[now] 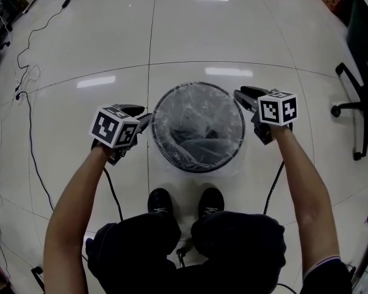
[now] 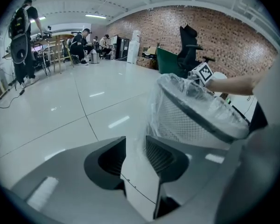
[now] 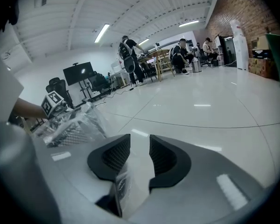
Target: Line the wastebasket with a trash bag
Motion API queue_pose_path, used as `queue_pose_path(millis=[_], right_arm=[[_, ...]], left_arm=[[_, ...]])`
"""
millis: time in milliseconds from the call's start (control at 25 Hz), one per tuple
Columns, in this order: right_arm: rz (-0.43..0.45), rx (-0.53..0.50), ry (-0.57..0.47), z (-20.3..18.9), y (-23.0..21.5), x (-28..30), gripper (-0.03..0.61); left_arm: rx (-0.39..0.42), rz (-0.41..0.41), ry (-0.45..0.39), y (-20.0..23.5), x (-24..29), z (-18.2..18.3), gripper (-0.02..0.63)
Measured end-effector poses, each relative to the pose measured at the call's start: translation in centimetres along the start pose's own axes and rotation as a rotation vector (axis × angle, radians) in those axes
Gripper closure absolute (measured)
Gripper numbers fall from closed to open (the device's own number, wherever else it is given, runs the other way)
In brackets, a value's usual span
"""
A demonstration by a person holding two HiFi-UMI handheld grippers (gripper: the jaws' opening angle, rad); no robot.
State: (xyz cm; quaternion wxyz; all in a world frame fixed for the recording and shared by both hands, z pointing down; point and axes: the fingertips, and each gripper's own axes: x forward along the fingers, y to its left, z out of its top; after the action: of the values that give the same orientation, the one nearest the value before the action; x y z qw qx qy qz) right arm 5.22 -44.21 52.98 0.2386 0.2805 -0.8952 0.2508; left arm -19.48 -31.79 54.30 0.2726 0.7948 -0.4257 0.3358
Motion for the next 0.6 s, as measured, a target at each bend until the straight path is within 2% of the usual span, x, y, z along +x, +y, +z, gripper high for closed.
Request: queue_pose_path(millis=[120, 240, 320, 480, 600], right_arm=[[-0.028, -0.018, -0.037, 1.3, 0.3, -1.8, 0.463], [-0.053, -0.053, -0.079, 2.9, 1.6, -3.9, 0.469], [-0.049, -0.098, -0.110, 4.4, 3.4, -5.4, 0.515], [-0.026, -0.168, -0.183, 7.5, 7.7, -8.2, 0.570], [-0.003, -0.200, -0.232, 8.9, 11.4, -10.2, 0.577]], left_arm=[[0.006, 0.043, -0.044, 0.1, -1.8, 1.1, 0.482], [0.010, 0.076, -0.124, -0.5, -4.0, 3.0, 0.485], [0.028, 0.091, -0.189, -1.4, -5.8, 4.7, 0.496], [0.083, 0.129, -0.301, -3.6, -9.4, 8.3, 0.603], [0.093, 0.126, -0.384, -5.7, -12.1, 10.8, 0.603]])
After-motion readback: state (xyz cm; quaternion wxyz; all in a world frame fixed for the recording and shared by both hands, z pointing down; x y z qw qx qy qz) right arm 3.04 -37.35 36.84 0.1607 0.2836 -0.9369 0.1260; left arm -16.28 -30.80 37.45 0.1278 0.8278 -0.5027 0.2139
